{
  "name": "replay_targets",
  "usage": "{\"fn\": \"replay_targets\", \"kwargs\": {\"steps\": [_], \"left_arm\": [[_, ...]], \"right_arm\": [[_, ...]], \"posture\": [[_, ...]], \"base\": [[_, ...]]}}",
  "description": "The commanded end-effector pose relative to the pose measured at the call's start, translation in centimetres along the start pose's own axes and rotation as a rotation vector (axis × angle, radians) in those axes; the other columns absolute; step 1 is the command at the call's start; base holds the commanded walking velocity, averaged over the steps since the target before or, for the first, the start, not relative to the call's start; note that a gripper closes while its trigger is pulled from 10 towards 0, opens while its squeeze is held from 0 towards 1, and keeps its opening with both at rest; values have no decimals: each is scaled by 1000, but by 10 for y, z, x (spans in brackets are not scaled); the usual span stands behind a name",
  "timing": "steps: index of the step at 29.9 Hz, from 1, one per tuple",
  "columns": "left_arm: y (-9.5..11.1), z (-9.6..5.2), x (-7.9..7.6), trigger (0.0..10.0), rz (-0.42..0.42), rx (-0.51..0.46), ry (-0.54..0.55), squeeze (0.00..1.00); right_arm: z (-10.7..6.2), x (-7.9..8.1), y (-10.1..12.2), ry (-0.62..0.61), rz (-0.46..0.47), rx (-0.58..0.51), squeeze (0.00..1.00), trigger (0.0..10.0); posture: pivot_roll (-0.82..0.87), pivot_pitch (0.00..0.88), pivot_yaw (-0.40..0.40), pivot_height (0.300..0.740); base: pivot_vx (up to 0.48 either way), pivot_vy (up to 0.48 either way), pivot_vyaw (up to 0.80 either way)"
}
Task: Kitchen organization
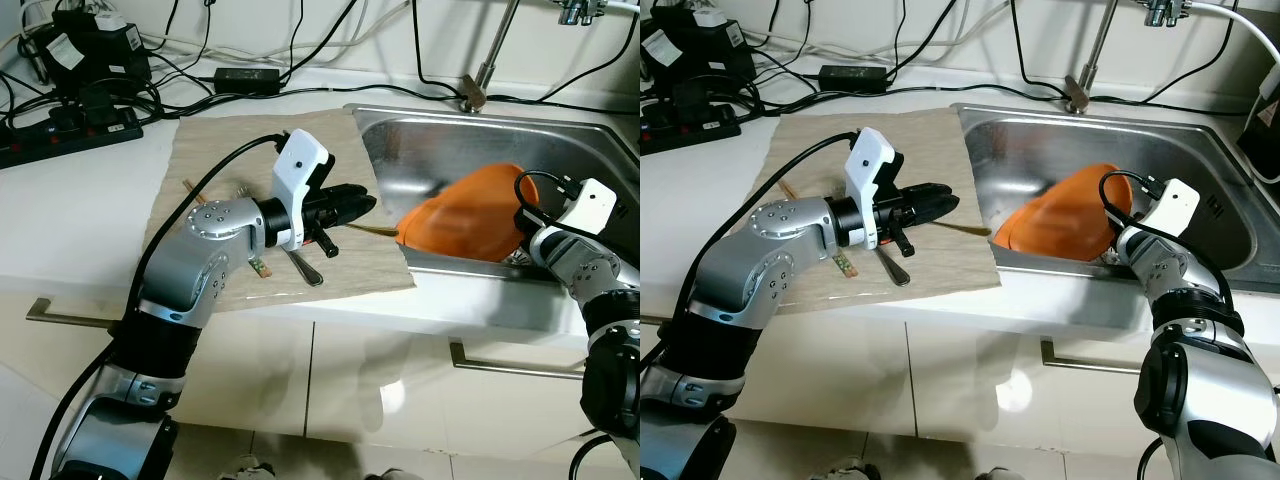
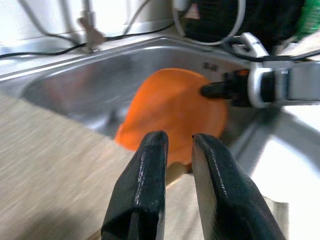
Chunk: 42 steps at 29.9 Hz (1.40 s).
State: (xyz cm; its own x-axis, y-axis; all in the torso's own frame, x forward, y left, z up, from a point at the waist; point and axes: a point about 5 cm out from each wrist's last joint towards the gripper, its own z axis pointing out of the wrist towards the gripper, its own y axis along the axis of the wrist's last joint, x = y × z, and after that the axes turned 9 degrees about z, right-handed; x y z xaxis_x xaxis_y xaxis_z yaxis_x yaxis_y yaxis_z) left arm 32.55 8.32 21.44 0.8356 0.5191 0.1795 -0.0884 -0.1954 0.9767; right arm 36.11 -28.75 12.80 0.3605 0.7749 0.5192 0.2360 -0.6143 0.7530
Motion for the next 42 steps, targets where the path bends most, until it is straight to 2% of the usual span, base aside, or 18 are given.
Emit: {"fn": "replay_targets", "kwargs": {"steps": [1, 9, 10, 11, 12, 13, 16, 25, 26, 27, 28, 30, 31, 34, 36, 37, 39, 42], "left_arm": [[3, 0, 5, 10000, 0, 8, 31, 0], [3, -7, 22, 10000, -31, 29, 155, 0], [3, -10, 25, 10000, -30, 33, 174, 0], [3, -13, 29, 10000, -28, 37, 194, 0], [2, -17, 32, 10000, -27, 45, 213, 0], [2, -17, 32, 10000, -27, 45, 213, 0], [0, -31, 44, 10000, -17, 71, 276, 0], [-4, -44, 60, 10000, -27, 105, 362, 0], [-5, -48, 63, 10000, -31, 108, 379, 0], [-5, -56, 70, 10000, -36, 110, 430, 0], [-5, -56, 70, 10000, -36, 110, 430, 0], [-8, -71, 79, 10000, -34, 116, 501, 0], [-8, -71, 79, 10000, -34, 116, 501, 0], [-10, -83, 82, 10000, 18, 105, 520, 0], [-10, -83, 82, 10000, 18, 105, 520, 0], [-7, -91, 80, 10000, 22, 51, 469, 1000], [-5, -96, 76, 10000, 4, 10, 403, 1000], [-11, -100, 73, 10000, 35, 68, 358, 1000]], "right_arm": [[-1, 1, 12, -10, -8, -44, 1000, 10000], [-4, 0, 29, -36, -69, -90, 1000, 10000], [-4, 0, 32, -38, -70, -99, 945, 10000], [-5, -1, 35, -47, -71, -108, 176, 10000], [-6, -3, 39, -64, -75, -118, 0, 10000], [-6, -3, 39, -64, -75, -118, 0, 10000], [-12, -15, 53, -131, -91, -169, 0, 10000], [-15, -14, 63, -125, -107, -200, 0, 10000], [-15, -11, 64, -113, -110, -207, 0, 10000], [-15, 0, 66, -43, -132, -236, 0, 10000], [-15, 0, 66, -43, -132, -236, 0, 10000], [-18, 24, 65, 112, -194, -305, 0, 10000], [-18, 24, 65, 112, -194, -305, 0, 10000], [-27, 42, 56, 242, -263, -350, 0, 10000], [-27, 42, 56, 242, -263, -350, 0, 10000], [-40, 63, 34, 416, -361, -356, 0, 10000], [-57, 81, 10, 589, -437, -325, 0, 10000], [-74, 94, -8, 723, -495, -282, 0, 10000]], "posture": [[-30, 0, -25, 740], [-23, 0, -28, 740], [-22, 0, -28, 740], [-20, 0, -27, 740], [-19, 0, -26, 740], [-19, 0, -26, 740], [-17, 0, -23, 740], [-13, 0, -26, 740], [-12, 0, -27, 740], [-12, 0, -28, 740], [-12, 0, -28, 740], [-16, 0, -26, 740], [-16, 0, -26, 740], [-10, 0, -27, 740], [-10, 0, -27, 740], [-12, 0, -19, 740], [-14, 15, -16, 740], [-14, 34, -14, 740]], "base": [[0, 0, 0], [0, 0, 0], [0, 0, 0], [0, 0, 0], [0, 0, 0], [0, 0, 0], [0, 0, 0], [0, 0, 0], [0, 0, 0], [0, 0, 0], [0, 0, 0], [0, 0, 0], [0, 0, 0], [0, 0, 0], [0, 0, 0], [0, 0, 0], [0, 0, 0], [0, 0, 0]]}}
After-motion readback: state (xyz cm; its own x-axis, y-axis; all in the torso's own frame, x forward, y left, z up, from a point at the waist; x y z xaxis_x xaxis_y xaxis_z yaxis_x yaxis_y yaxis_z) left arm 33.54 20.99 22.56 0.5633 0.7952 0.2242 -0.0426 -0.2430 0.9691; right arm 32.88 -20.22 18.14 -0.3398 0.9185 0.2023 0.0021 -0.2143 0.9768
